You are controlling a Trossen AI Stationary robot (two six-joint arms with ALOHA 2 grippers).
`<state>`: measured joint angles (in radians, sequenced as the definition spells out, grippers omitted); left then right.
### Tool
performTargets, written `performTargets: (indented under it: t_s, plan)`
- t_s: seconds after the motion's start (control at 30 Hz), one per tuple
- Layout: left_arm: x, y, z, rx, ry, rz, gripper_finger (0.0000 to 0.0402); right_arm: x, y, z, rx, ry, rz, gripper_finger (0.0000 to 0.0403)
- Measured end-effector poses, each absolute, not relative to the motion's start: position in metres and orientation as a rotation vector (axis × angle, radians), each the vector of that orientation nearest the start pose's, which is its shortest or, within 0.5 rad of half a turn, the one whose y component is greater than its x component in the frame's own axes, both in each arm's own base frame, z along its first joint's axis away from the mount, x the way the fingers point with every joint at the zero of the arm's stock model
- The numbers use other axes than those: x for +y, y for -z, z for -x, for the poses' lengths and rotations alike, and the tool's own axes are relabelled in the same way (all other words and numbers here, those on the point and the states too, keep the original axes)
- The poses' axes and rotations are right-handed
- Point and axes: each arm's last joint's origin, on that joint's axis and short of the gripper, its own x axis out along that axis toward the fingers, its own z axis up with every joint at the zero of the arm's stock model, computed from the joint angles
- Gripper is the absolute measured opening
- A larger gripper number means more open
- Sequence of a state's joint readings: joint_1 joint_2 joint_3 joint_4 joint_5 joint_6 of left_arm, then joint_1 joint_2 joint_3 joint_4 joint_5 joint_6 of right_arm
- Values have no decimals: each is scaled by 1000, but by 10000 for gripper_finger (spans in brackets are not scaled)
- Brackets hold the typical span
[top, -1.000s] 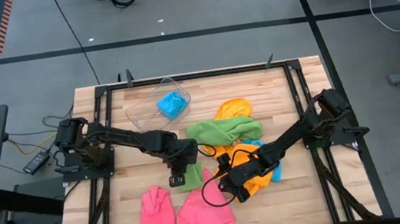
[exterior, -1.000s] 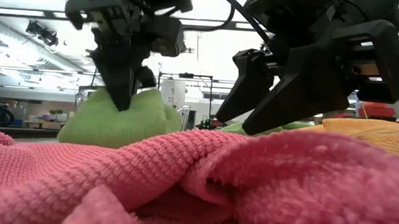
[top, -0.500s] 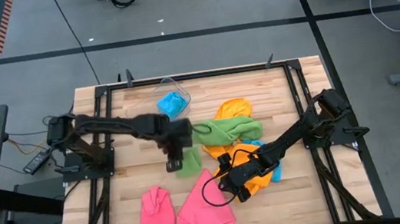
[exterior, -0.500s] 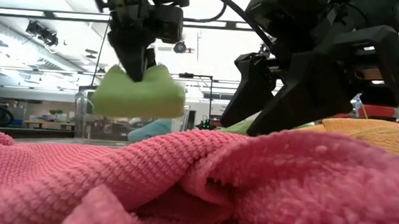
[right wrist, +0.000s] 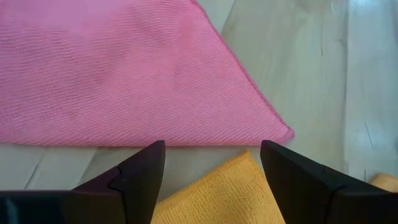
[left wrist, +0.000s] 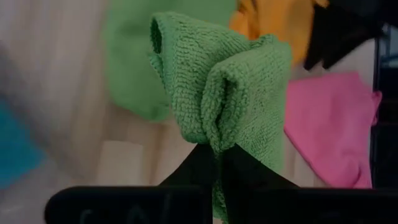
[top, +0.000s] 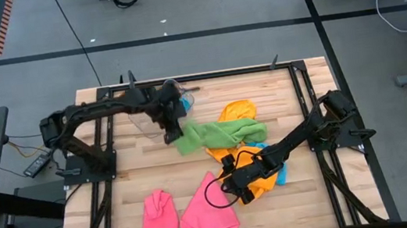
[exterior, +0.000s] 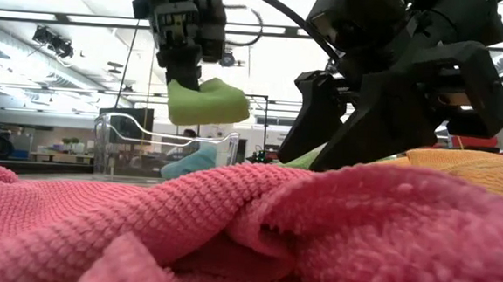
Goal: Fold microfiber towels
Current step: Put the left green microfiber towel into the transparent bin
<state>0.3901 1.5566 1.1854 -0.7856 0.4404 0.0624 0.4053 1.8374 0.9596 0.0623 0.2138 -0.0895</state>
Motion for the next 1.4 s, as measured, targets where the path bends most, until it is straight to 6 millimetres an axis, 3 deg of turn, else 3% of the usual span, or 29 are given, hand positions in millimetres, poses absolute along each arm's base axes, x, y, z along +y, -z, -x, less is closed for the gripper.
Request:
performTargets:
  t_s: [0.3,0.63,0.93,1.1,1.4]
  plan:
    - [169,-249,-249,984,-20,507,19,135,-136,-330,798,-206,317,273]
    - [212,-254,-218,916,-104,522,19,133,-136,-330,809,-174,252,273]
    - [243,-222,-217,936,-136,539,19,136,-136,-328,818,-141,161,273]
    - [261,-215,-209,930,-179,566,19,144,-135,-325,822,-150,151,273]
    - [262,-194,-220,987,-142,608,19,144,-134,-322,838,-103,161,273]
